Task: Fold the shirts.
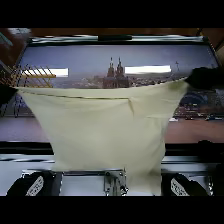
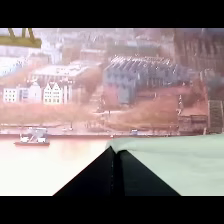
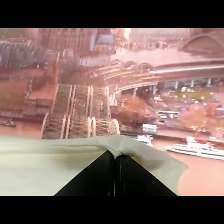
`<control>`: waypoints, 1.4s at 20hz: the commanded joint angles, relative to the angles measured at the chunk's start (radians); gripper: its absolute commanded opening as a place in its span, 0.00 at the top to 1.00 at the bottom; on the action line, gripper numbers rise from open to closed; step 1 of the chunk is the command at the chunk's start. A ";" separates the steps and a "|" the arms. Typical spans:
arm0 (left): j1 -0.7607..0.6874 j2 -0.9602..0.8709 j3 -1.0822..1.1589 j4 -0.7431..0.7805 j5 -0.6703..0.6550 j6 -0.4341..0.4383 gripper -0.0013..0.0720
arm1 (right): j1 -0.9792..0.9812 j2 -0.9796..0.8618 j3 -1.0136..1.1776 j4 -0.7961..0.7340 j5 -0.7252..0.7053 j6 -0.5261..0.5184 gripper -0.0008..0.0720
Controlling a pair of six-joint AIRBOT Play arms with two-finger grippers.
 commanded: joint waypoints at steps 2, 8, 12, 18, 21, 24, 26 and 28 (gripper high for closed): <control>0.001 -0.328 -0.074 -0.134 0.249 0.011 0.94 | 0.017 -0.286 -0.070 0.175 0.319 0.007 0.91; -0.014 -0.752 0.158 -0.333 0.382 0.128 0.94 | 0.096 -0.512 -0.070 0.129 0.738 -0.019 0.91; -0.024 -0.869 0.222 -0.334 0.489 0.135 0.94 | 0.109 -0.591 -0.070 0.140 0.887 -0.017 0.91; -0.029 -0.949 0.222 -0.336 0.469 0.135 0.94 | 0.109 -0.643 -0.070 0.138 0.788 -0.014 0.91; -0.029 -0.951 0.222 -0.336 0.470 0.135 0.94 | 0.100 -0.639 -0.070 0.131 0.698 -0.015 0.91; -0.029 -0.951 0.222 -0.336 0.459 0.117 0.94 | 0.085 -0.636 -0.070 0.122 0.604 -0.013 0.91; -0.023 -0.949 0.226 -0.336 0.381 0.109 0.94 | 0.061 -0.623 -0.070 0.122 0.527 -0.005 0.91; -0.005 -0.948 0.242 -0.334 0.243 0.118 0.94 | 0.027 -0.581 -0.070 0.118 0.436 -0.003 0.91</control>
